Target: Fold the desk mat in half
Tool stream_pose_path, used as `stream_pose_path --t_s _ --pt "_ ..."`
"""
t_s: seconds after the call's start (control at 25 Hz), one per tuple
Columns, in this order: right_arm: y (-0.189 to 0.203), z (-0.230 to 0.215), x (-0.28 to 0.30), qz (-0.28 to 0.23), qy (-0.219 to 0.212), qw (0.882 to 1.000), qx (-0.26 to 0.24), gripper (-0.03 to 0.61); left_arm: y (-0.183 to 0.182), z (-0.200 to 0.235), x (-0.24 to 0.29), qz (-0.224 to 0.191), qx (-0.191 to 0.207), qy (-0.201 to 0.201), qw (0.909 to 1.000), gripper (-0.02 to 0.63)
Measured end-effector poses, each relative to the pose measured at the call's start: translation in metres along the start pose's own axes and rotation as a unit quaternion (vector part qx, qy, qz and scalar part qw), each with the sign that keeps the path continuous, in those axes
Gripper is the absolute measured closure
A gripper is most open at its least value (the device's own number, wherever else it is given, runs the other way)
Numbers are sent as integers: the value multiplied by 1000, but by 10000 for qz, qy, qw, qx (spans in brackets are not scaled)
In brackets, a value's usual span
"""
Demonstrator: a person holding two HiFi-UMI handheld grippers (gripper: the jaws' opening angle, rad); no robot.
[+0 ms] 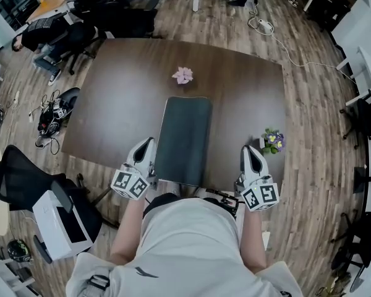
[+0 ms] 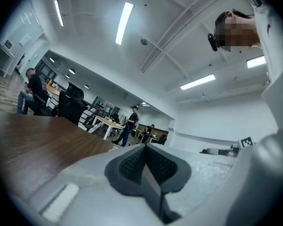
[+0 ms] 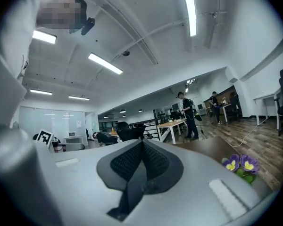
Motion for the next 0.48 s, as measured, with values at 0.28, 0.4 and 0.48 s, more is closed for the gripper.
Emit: stream_pose_path --t_s 0.28,0.4,0.48 --pt "-1 -7 -5 38 119 9999 -86 579 4 -3 5 1 -45 -16 10000 611" --pt "0 -10 -2 63 125 9999 -92 580 3 -1 9 -44 -71 -68 9999 611" --pt "1 -11 0 79 127 9999 -70 580 3 1 12 -55 -83 -81 9999 611"
Point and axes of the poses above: the fingertips, and each gripper's own axes: x forward along the fingers, z to its left, y out of its underside, the point moved 10 cm from there along -x, backward along the fingers, and after that the axes turned 8 degrees about -y, right-handed, at the moved point
